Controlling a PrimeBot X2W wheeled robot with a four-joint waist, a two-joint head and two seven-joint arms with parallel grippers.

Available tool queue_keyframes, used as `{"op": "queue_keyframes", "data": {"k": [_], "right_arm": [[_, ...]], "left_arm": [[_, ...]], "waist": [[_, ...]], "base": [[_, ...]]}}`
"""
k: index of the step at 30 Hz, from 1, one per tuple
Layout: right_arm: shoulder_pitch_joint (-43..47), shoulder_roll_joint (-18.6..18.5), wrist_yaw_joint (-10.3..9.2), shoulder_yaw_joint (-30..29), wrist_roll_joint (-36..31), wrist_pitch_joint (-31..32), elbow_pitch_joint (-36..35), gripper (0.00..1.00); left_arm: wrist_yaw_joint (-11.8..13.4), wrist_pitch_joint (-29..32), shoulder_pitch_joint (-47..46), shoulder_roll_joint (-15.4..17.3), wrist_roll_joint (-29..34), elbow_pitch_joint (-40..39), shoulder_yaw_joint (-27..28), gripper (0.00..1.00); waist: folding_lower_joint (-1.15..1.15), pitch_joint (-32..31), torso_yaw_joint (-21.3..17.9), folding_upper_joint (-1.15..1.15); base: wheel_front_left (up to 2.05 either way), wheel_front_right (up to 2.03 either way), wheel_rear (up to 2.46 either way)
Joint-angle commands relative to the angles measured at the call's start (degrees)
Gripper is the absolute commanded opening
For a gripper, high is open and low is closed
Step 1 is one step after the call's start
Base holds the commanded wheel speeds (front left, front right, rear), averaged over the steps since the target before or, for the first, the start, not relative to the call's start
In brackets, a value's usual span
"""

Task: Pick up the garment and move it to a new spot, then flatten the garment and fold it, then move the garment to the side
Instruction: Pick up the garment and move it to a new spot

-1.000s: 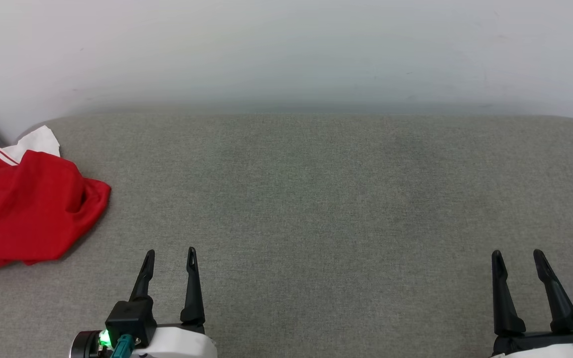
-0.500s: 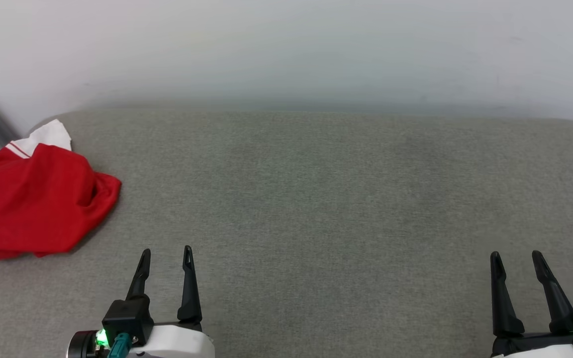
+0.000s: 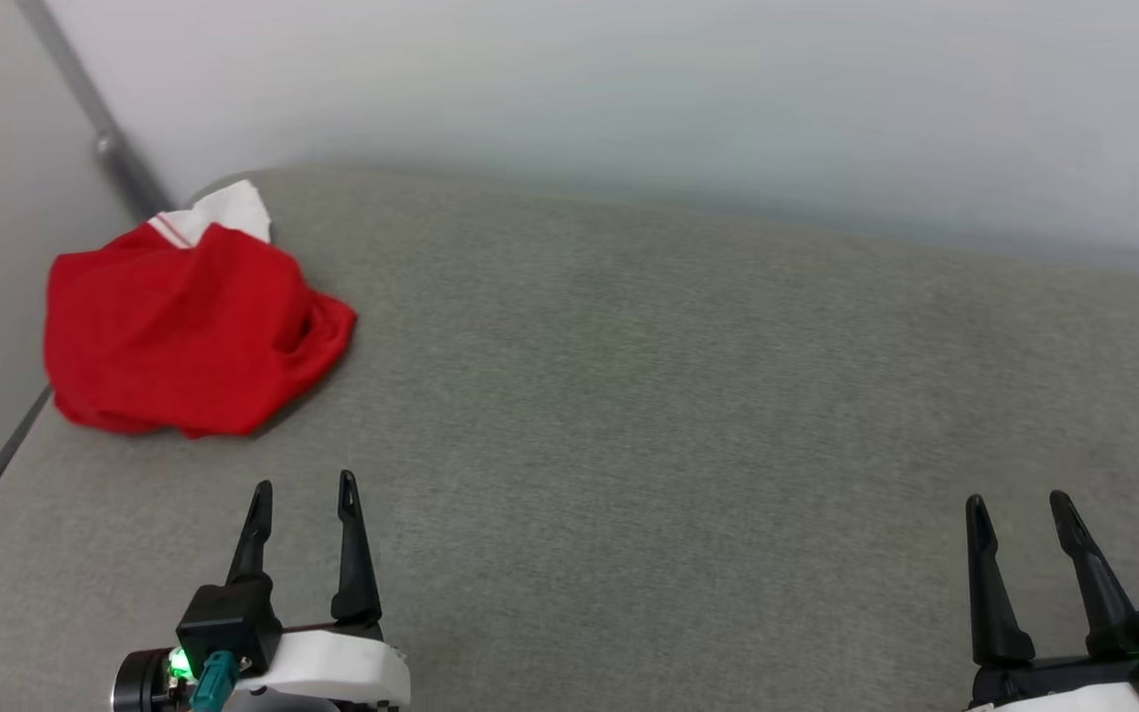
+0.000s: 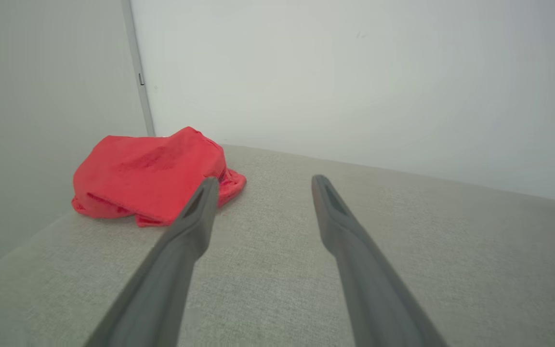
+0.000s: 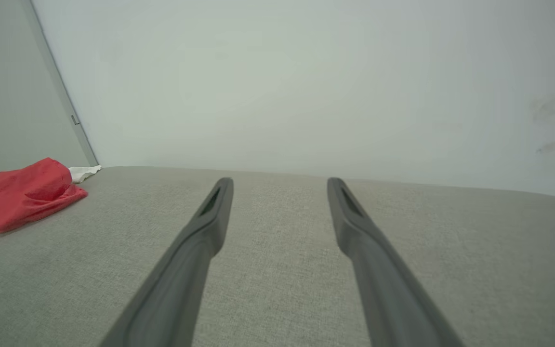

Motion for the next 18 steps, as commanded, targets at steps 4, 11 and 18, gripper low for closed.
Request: {"op": "queue_keyframes", "data": {"k": [4,11,18], "right_arm": [[0.0,0.1,-0.03,0.0,-0.9,-0.1,-0.4,1.0],[0.5,0.1,-0.02,0.0,-1.5,-0.1,-0.9,1.0],[0.5,0.1,-0.03,0.4,-1.6,-0.1,-0.7,1.0]], "left_arm": [[0.8,-0.1,-0.5,-0.1,-0.4,-0.1,0.6,1.0],[1.4,-0.1,-0.8,-0.1,-1.2,-0.5,0.6,1.0],[1.6,-0.1,-0.8,0.0,-1.5,-0.6,0.9,1.0]], "waist": [[0.0,0.3,4.9,0.0],[0.0,0.7,10.5,0.0],[0.0,0.9,15.7,0.0]], "base": [[0.0,0.0,0.0],[0.0,0.0,0.0],[0.0,0.0,0.0]]}}
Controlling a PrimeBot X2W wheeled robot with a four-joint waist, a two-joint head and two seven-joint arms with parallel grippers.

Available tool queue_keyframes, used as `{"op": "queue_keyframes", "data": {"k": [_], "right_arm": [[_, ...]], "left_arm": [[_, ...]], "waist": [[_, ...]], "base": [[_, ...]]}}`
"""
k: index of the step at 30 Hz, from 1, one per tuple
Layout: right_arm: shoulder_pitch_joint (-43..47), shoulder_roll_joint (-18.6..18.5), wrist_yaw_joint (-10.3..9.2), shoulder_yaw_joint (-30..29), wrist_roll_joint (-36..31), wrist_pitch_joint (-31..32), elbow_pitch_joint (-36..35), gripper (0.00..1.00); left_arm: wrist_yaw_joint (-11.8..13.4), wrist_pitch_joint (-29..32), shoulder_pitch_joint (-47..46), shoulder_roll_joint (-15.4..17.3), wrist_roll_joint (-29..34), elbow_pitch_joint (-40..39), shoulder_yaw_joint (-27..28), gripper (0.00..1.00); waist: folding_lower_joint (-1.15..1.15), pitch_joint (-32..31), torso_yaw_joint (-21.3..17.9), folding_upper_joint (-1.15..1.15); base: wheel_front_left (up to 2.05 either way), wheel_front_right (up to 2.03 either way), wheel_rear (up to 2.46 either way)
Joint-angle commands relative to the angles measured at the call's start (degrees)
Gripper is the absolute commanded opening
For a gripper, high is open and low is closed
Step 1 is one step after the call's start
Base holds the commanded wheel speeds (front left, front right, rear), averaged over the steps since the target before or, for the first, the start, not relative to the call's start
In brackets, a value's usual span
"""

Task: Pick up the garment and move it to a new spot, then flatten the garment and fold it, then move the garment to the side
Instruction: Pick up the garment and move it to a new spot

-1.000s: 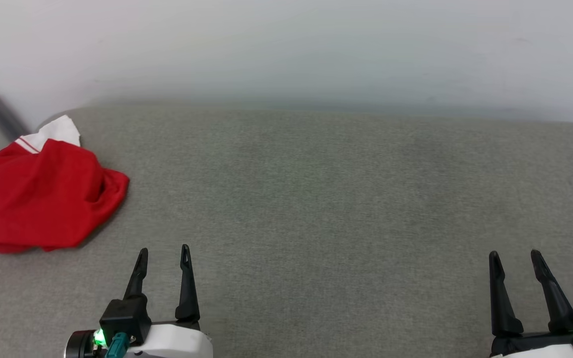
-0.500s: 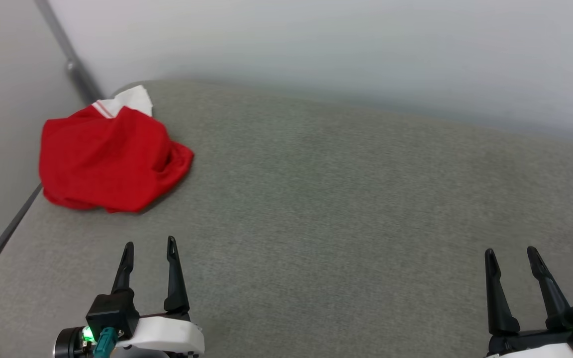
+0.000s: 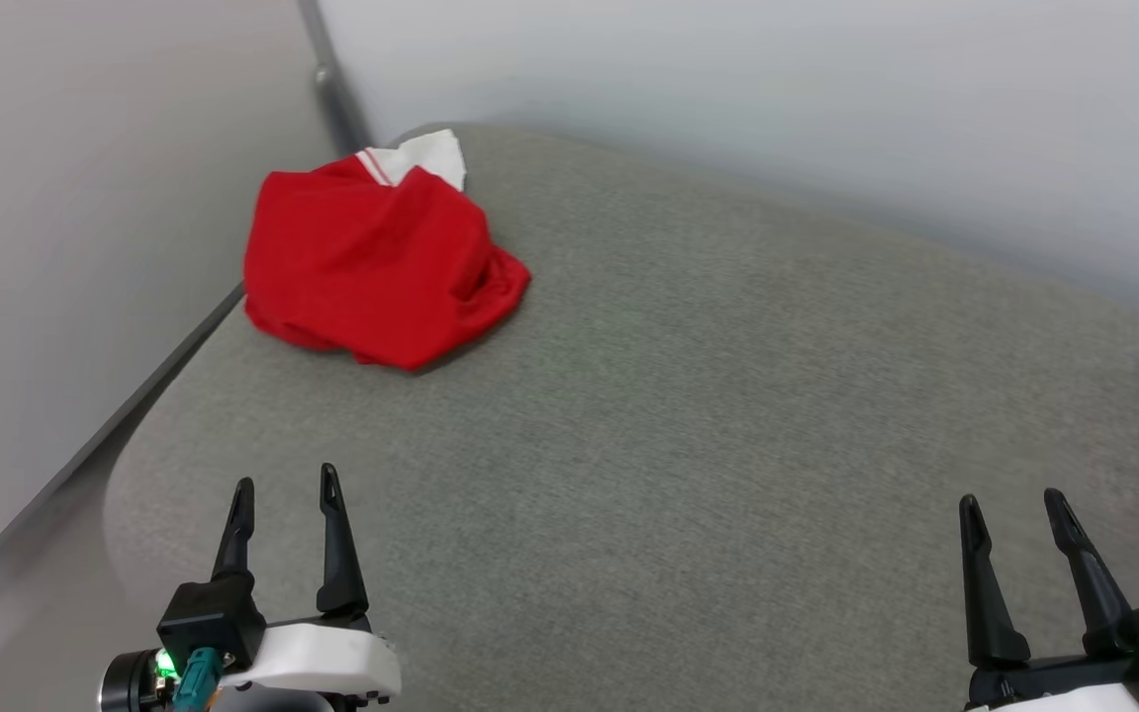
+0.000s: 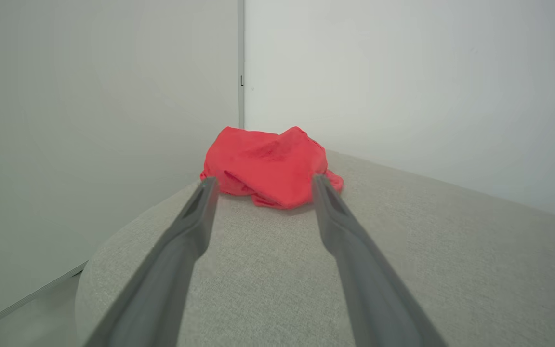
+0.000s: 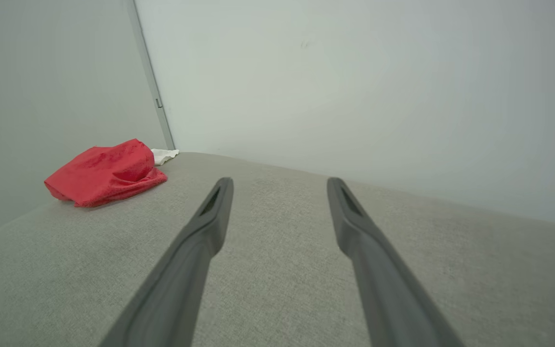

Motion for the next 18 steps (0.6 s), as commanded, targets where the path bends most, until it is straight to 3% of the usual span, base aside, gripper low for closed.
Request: {"op": "queue_keyframes", "data": {"k": [1,13,18], "right_arm": [[0.4,0.1,-0.03,0.1,-0.2,-0.1,0.0,1.0],[0.3,0.1,-0.04,0.5,-0.6,-0.1,-0.1,1.0],[-0.2,0.1,-0.04,0.5,-1.2,-0.1,-0.4,1.0]], "left_arm": [[0.2,-0.1,-0.4,0.0,0.0,0.0,0.2,1.0],[0.3,-0.1,0.4,0.0,-0.8,0.0,1.4,1.0],[-2.0,-0.1,-2.7,0.0,-1.0,1.6,2.5,1.0]], "waist": [[0.0,0.1,2.3,0.0],[0.0,0.4,5.1,0.0],[0.0,1.2,4.4,0.0]], "base": [[0.0,0.0,0.0],[0.0,0.0,0.0],[0.0,0.0,0.0]]}}
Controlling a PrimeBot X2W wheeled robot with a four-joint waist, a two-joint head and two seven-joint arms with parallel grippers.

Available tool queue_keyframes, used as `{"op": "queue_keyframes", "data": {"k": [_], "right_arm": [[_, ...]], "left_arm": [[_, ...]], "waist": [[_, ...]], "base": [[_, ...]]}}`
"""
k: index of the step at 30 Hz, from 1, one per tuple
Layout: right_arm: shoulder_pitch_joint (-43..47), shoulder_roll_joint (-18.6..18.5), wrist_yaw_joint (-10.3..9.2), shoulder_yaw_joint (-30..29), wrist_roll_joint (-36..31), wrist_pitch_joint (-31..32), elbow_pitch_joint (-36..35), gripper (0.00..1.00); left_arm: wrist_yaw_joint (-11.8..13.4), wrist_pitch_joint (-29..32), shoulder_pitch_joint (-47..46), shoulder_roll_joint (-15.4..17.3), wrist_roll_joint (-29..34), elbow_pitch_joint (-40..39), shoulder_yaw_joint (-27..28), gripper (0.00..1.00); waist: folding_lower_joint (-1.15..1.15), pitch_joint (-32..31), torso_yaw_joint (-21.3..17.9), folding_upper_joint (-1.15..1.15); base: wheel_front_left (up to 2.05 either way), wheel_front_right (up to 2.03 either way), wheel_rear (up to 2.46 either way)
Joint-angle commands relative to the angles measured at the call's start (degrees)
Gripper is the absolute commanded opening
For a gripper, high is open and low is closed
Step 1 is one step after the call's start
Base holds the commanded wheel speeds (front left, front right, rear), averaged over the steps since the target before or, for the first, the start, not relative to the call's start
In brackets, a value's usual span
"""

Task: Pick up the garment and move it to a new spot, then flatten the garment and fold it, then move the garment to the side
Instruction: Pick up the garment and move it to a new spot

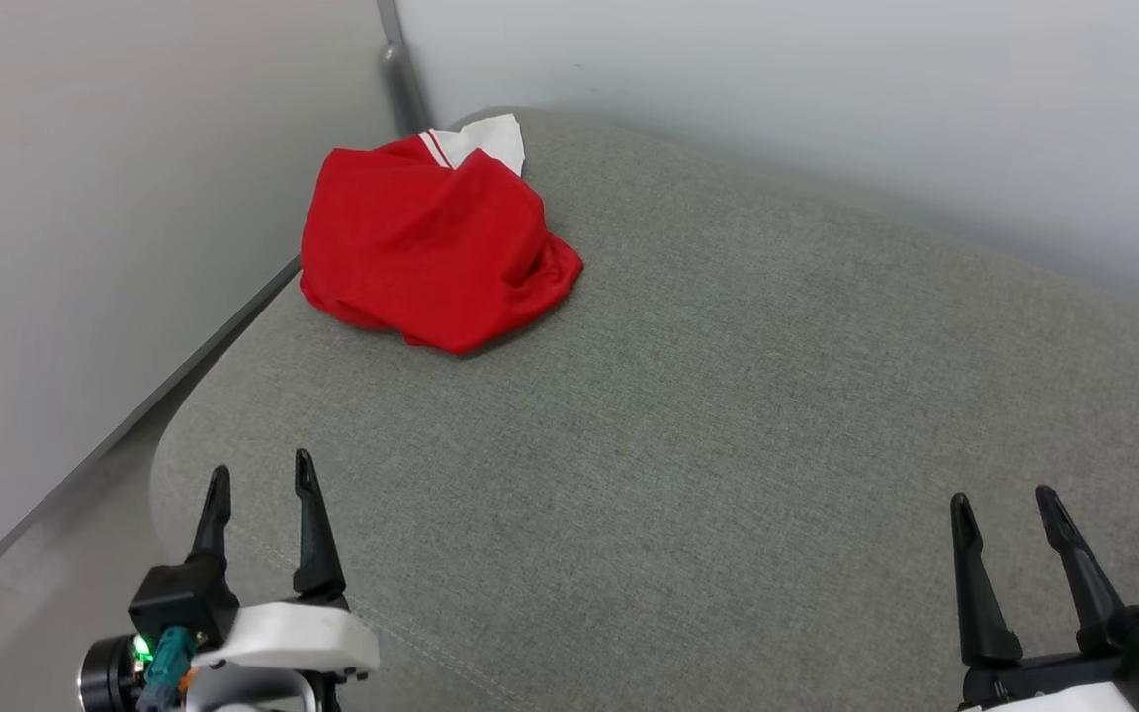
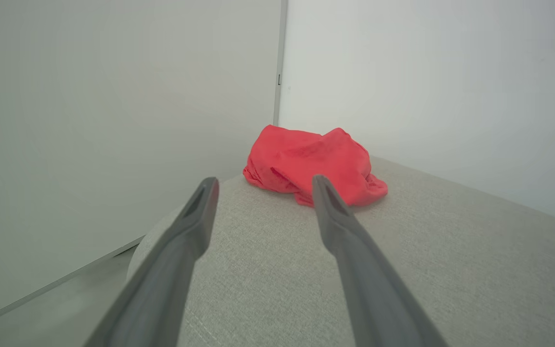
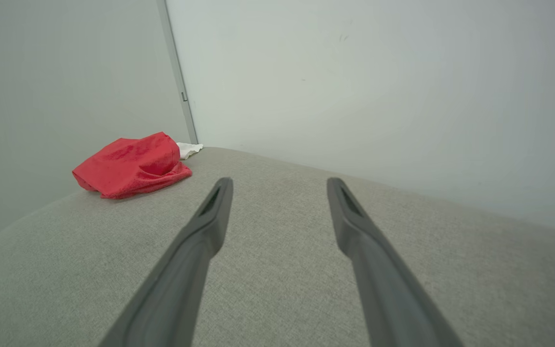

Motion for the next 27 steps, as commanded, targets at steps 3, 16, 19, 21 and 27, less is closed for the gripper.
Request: {"op": "queue_keyframes", "data": {"k": [3,16,19,21,27], "right_arm": [[-1.0,0.1,-0.04,0.0,-1.0,-0.1,-0.6,1.0],[-7.5,0.0,-0.04,-2.1,-8.2,-0.1,-5.3,1.0],[-9.2,0.0,-0.04,-2.7,-9.5,-0.1,-7.0,1.0],[-10.4,0.0,-0.04,-3.0,-10.2,-0.1,-8.2,1.0],[-13.0,-0.2,-0.04,-4.6,-11.2,-0.1,-12.0,1.0]], "left_arm": [[-3.1,-0.1,-5.7,0.1,1.6,1.6,2.8,1.0],[-11.2,-0.1,-34.4,7.3,1.8,10.1,15.9,1.0],[-12.0,-0.1,-40.4,9.1,0.4,12.2,18.2,1.0],[-12.7,-0.1,-44.4,12.1,0.6,14.5,19.1,1.0],[-14.1,2.1,-55.7,19.5,-1.9,24.0,20.1,1.0]], "waist": [[0.0,1.7,-1.8,0.0],[0.0,16.9,-10.4,0.0],[0.0,20.4,-11.7,0.0],[0.0,22.6,-12.6,0.0],[0.0,27.9,-14.5,0.0]], "base": [[0.0,0.0,0.0],[0.0,0.0,0.0],[0.0,0.0,0.0],[0.0,0.0,0.0],[0.0,0.0,0.0]]}}
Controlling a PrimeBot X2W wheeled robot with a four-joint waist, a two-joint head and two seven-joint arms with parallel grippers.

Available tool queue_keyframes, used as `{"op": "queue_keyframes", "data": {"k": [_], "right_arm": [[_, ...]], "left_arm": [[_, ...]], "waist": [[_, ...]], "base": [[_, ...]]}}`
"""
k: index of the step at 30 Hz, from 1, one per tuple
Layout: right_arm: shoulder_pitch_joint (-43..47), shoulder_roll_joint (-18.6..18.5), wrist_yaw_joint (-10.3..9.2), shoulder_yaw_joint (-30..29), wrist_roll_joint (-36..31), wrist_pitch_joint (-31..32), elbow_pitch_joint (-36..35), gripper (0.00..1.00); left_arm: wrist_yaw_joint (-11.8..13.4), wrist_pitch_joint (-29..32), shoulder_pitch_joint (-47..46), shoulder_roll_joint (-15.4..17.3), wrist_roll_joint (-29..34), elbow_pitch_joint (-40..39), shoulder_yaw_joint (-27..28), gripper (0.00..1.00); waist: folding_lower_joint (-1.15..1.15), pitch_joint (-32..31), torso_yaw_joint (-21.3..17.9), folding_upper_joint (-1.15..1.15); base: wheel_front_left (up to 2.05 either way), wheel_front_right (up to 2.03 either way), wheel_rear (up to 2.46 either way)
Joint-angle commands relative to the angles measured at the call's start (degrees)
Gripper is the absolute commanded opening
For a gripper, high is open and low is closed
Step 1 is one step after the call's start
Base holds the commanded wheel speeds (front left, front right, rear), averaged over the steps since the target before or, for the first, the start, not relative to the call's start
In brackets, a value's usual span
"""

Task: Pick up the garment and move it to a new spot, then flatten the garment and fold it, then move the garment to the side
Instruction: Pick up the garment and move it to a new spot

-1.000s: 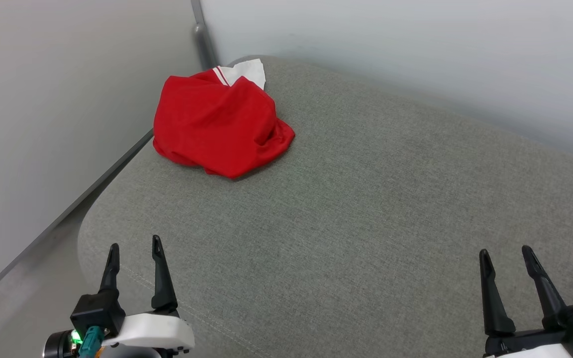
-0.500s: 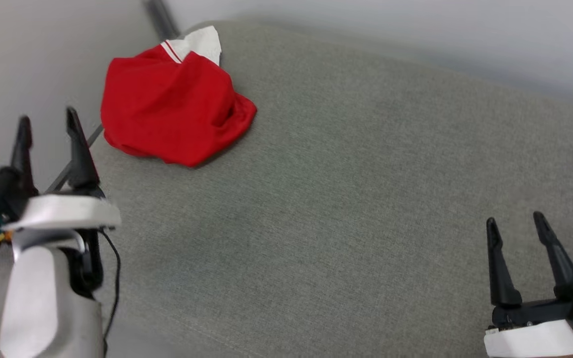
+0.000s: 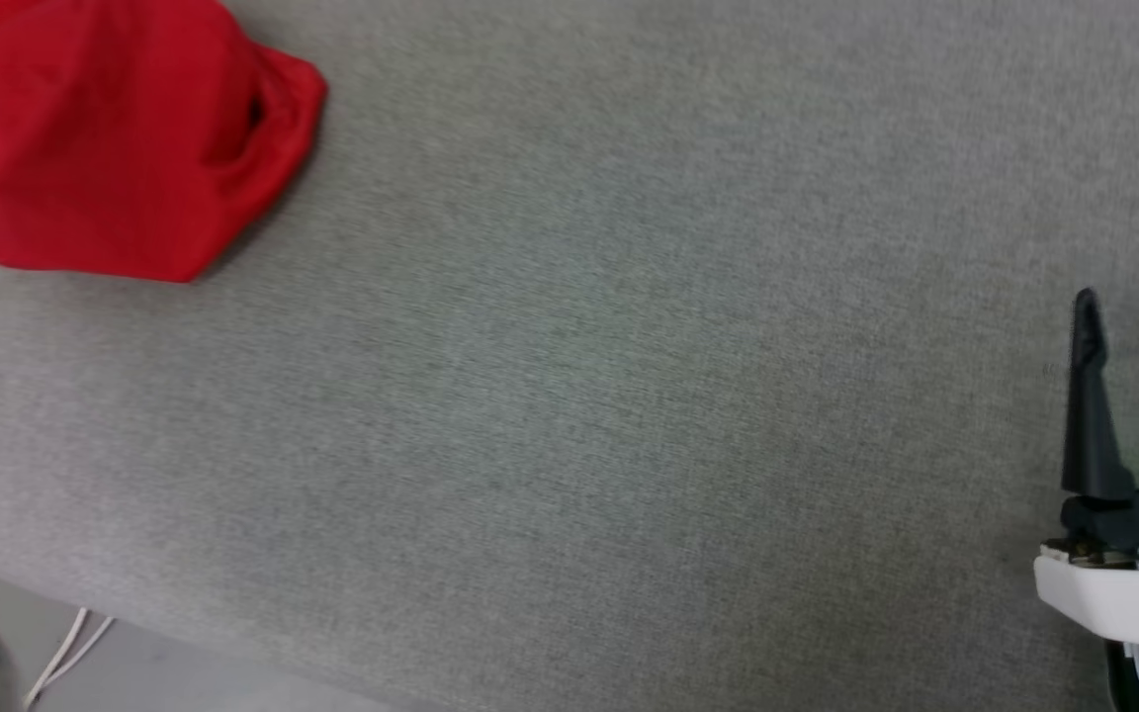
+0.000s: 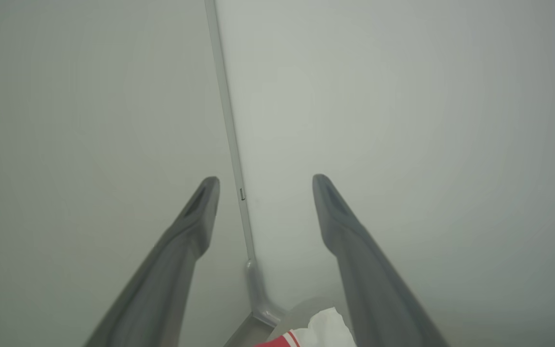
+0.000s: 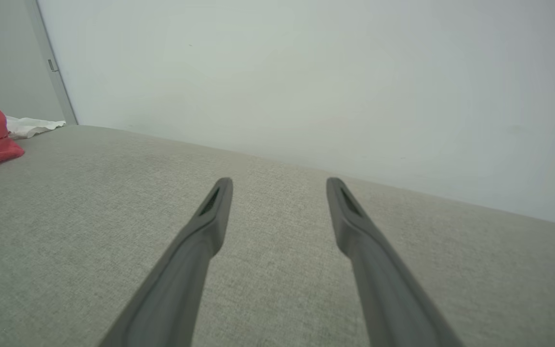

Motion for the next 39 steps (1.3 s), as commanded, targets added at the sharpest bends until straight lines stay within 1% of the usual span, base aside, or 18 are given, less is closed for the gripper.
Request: {"op": "queue_keyframes", "data": {"k": [1,3,4,8,11,14,17,19,21,23,25,26,27,31,34,39], "right_arm": [[-1.1,-0.1,-0.04,-0.5,-0.3,-0.1,-1.0,1.0],[-1.6,-0.2,-0.04,-0.8,-0.4,-0.1,-2.2,1.0],[-2.8,-1.1,-0.04,-0.8,-0.7,-0.1,-5.0,1.0],[-3.6,-1.6,-0.04,-0.5,-1.1,-0.1,-6.7,1.0],[-4.1,-2.1,-0.04,0.0,-1.6,-0.1,-7.9,1.0],[-4.8,-2.5,-0.04,0.4,-1.8,-0.1,-8.9,1.0],[-4.9,-2.9,-0.04,0.9,-2.0,-0.1,-9.3,1.0],[-4.9,-3.0,-0.04,0.9,-2.0,-0.1,-9.2,1.0],[-4.7,-2.9,-0.04,0.7,-2.0,-0.1,-8.9,1.0],[-4.7,-2.8,-0.04,0.8,-1.9,-0.1,-8.7,1.0],[-4.7,-2.9,-0.04,1.0,-1.8,-0.1,-8.4,1.0],[-4.8,-2.9,-0.04,1.0,-1.8,-0.1,-8.2,1.0],[-4.9,-2.9,-0.04,1.0,-1.7,-0.1,-8.1,1.0],[-4.9,-2.8,-0.04,1.2,-1.4,-0.1,-7.5,1.0],[-4.4,-2.5,-0.04,1.5,-0.8,-0.1,-6.7,1.0],[-3.9,-1.6,-0.04,2.7,0.2,-0.1,-4.7,1.0]], "left_arm": [[-0.4,2.1,-2.4,2.0,-0.5,2.1,-0.5,1.0],[-0.9,7.7,-4.9,4.1,-1.8,5.6,-2.0,1.0],[-1.2,29.0,-9.0,10.1,-12.7,10.5,-11.2,1.0],[-1.3,41.8,-7.9,13.4,-22.2,10.4,-16.6,1.0],[-1.3,51.3,-6.9,14.5,-29.1,10.1,-19.6,1.0],[-1.3,56.6,-5.7,16.2,-33.9,9.1,-21.6,1.0],[-1.3,59.2,-4.0,16.3,-36.2,9.6,-24.0,1.0],[-1.3,59.7,-3.3,16.1,-36.5,10.2,-25.8,1.0],[-1.3,59.4,-2.4,14.0,-37.5,11.0,-27.7,1.0],[-1.3,58.9,-1.9,12.8,-38.3,11.9,-29.2,1.0],[-1.4,58.6,-1.6,12.5,-38.6,12.5,-31.0,1.0],[-1.4,58.2,-1.7,12.6,-38.7,12.6,-31.8,0.25],[-1.4,57.5,-1.9,12.9,-38.8,12.6,-32.4,0.0],[-1.3,53.6,-4.2,16.1,-38.4,12.0,-33.8,0.0],[-1.3,51.1,-6.1,17.4,-38.9,11.1,-35.1,0.0],[-1.3,48.2,-8.0,19.6,-38.3,8.8,-38.9,0.0]], "waist": [[-0.02,3.8,-2.3,0.0],[-0.02,5.2,-2.8,0.0],[-0.02,8.7,-3.8,0.0],[-0.02,10.7,-4.0,0.0],[-0.02,12.0,-4.1,0.0],[-0.02,13.4,-4.2,0.0],[-0.02,14.3,-4.6,0.0],[-0.02,14.7,-4.7,0.0],[-0.02,14.9,-4.6,0.0],[-0.02,14.9,-4.6,0.0],[-0.02,14.7,-4.7,0.0],[-0.02,14.5,-4.7,0.0],[-0.02,14.3,-4.7,0.0],[-0.02,12.5,-4.4,0.0],[-0.02,10.2,-4.2,0.0],[-0.02,5.3,-4.1,0.0]], "base": [[0.0,0.0,0.0],[0.0,0.0,0.0],[0.0,0.0,0.0],[0.0,0.0,0.0],[0.0,0.0,0.0],[0.0,0.0,0.0],[0.0,0.0,0.0],[0.0,0.0,0.0],[0.0,0.0,0.0],[0.0,0.0,0.0],[0.0,0.0,0.0],[0.0,0.0,0.0],[0.0,0.0,0.0],[0.0,0.0,0.0],[0.0,0.0,0.0],[0.0,0.0,0.0]]}}
